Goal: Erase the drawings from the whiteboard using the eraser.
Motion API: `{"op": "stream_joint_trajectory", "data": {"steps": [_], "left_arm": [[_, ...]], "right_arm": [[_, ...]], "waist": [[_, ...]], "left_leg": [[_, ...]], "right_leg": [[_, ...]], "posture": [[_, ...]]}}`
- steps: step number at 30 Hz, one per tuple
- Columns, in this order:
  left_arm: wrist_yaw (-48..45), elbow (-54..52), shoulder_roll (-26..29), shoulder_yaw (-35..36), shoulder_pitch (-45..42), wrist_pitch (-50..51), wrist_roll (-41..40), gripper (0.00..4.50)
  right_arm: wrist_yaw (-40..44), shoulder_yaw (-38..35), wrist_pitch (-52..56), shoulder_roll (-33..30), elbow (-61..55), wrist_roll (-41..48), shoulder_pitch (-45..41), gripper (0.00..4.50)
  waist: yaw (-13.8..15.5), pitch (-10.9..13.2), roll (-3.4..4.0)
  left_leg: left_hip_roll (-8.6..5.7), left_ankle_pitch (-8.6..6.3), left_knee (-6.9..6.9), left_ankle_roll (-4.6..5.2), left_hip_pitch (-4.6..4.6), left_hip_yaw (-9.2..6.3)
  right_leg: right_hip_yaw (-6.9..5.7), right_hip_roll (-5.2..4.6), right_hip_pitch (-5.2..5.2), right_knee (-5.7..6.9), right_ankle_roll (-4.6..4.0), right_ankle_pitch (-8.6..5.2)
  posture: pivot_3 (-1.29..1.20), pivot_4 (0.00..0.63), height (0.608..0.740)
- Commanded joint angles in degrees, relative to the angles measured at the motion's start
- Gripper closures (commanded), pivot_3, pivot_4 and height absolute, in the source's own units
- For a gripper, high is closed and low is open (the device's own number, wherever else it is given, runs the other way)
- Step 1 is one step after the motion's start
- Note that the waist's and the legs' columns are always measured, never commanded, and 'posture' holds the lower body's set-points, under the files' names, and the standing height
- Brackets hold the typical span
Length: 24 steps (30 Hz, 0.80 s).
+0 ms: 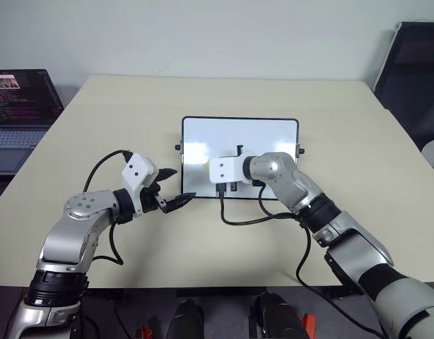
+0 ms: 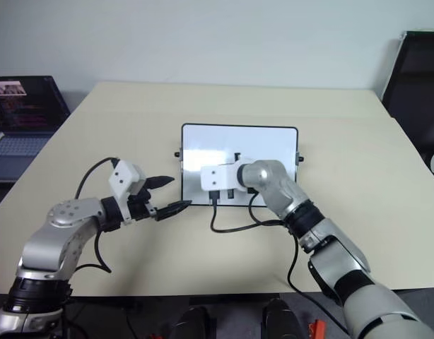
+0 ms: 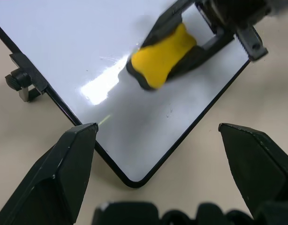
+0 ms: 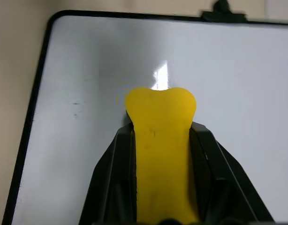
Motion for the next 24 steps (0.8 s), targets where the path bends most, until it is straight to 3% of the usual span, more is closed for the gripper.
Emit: {"op": "stream_joint_trajectory", "data": {"steps": [1,10,15,19,24], "left_arm": [[-2.1,-1.1,1.0,0.1,0.1,-0.4,-0.8,0.00],[-4.0,-0.8,0.4,-1.7,-0.9,-0.1,-0.5,0.00],[-5.9,1.2,-0.8,-4.5,-4.5,-1.7,0.1,0.00],[-9.3,4.3,-3.7,-8.8,-9.8,-4.6,0.8,0.00],[-14.8,10.3,-8.9,-12.5,-16.9,-9.1,0.9,0.00]], "right_arm": [[0.6,-2.2,4.7,0.0,-5.5,2.1,1.0,3.40],[1.2,0.7,11.3,5.7,-9.5,4.3,2.9,3.40],[0.8,-6.8,22.3,2.3,-24.8,7.9,10.0,3.40],[-1.0,-17.9,37.9,-2.9,-45.0,9.0,23.0,3.40],[-7.2,-29.3,50.7,-2.7,-62.1,8.9,35.0,3.40]], "waist": [[0.0,0.0,0.03],[-0.2,0.1,0.06],[1.4,0.1,0.06],[3.1,0.1,0.06],[2.6,0.1,0.14]], "left_leg": [[0.00,0.00,-0.03,0.00,-0.03,0.01],[0.03,-0.01,-0.26,0.01,-0.27,0.01],[0.00,0.00,-0.12,-0.01,-0.44,-0.10],[-0.01,-0.01,-0.05,-0.01,-0.53,-0.15],[-0.02,0.00,0.05,-0.02,-0.64,-0.20]], "right_leg": [[0.00,0.00,-0.05,0.01,0.11,0.01],[-0.02,0.04,-0.39,0.04,0.26,0.01],[-0.09,0.04,-0.36,-0.04,0.24,0.00],[-0.16,0.02,-0.36,-0.09,0.20,-0.02],[-0.21,0.04,-0.43,-0.06,0.22,-0.03]], "posture": [[0.00,0.150,0.740],[0.00,0.150,0.740],[0.00,0.150,0.740],[0.00,0.150,0.740],[0.00,0.150,0.740]]}}
